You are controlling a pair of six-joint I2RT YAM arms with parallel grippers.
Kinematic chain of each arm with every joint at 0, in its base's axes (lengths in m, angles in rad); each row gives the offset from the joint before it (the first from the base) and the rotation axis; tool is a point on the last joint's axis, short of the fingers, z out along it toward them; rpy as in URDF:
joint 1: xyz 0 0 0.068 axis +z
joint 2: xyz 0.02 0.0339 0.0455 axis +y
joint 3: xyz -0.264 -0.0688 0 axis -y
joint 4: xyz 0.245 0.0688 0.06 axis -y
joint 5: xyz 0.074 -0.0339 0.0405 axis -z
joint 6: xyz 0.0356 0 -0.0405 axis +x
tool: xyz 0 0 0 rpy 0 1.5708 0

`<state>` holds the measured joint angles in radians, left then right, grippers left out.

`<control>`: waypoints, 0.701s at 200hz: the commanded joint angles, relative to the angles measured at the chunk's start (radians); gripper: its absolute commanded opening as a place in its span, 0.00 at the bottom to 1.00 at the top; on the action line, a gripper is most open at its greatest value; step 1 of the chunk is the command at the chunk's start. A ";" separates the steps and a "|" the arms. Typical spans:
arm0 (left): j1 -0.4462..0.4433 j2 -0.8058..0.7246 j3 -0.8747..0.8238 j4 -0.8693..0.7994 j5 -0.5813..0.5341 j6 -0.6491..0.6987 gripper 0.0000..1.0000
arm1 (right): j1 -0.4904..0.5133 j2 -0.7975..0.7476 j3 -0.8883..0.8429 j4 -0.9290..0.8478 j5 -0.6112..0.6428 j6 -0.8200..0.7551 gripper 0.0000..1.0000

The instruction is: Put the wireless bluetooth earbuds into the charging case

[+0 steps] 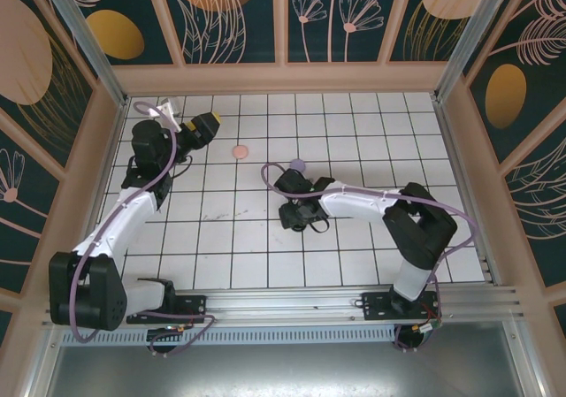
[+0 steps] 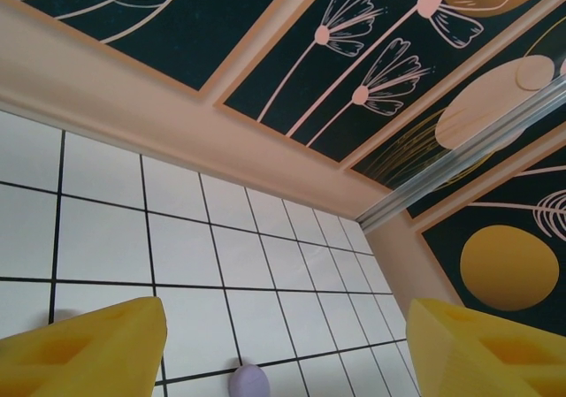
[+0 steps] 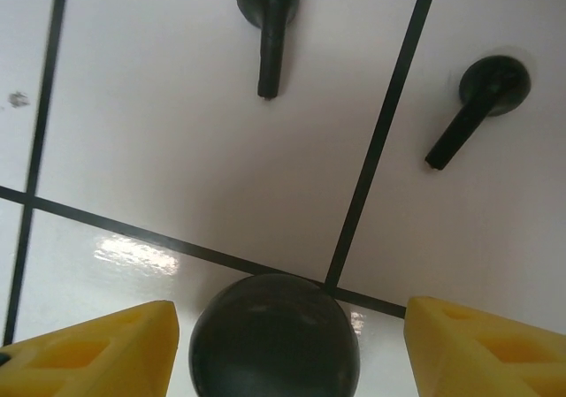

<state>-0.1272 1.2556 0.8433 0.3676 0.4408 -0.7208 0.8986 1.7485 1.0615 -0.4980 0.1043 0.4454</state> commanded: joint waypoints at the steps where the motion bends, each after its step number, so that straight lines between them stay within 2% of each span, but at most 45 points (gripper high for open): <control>1: 0.000 -0.034 -0.008 0.042 0.003 -0.015 0.73 | 0.013 0.033 0.036 -0.043 -0.005 -0.017 0.68; 34: 0.000 -0.053 -0.011 0.049 -0.003 -0.014 0.74 | 0.023 0.057 0.046 -0.046 -0.008 -0.019 0.65; 39: 0.000 -0.057 -0.012 0.053 -0.006 -0.015 0.87 | 0.023 0.060 0.047 -0.047 -0.008 -0.019 0.65; 62: 0.000 -0.073 -0.029 0.068 -0.020 -0.016 0.90 | 0.028 0.074 0.055 -0.054 -0.006 -0.020 0.62; 64: 0.000 -0.074 -0.029 0.068 -0.022 -0.017 0.97 | 0.029 0.075 0.055 -0.054 -0.006 -0.020 0.62; 67: 0.000 -0.076 -0.031 0.069 -0.024 -0.018 0.98 | 0.029 0.075 0.055 -0.054 -0.006 -0.020 0.62; 140: 0.000 -0.125 -0.081 0.119 -0.094 -0.082 0.99 | 0.040 0.080 0.044 -0.066 -0.024 -0.007 0.60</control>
<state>-0.1272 1.1706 0.7853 0.4164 0.3828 -0.7624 0.9226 1.8164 1.1000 -0.5240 0.1040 0.4427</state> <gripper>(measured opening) 0.987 0.599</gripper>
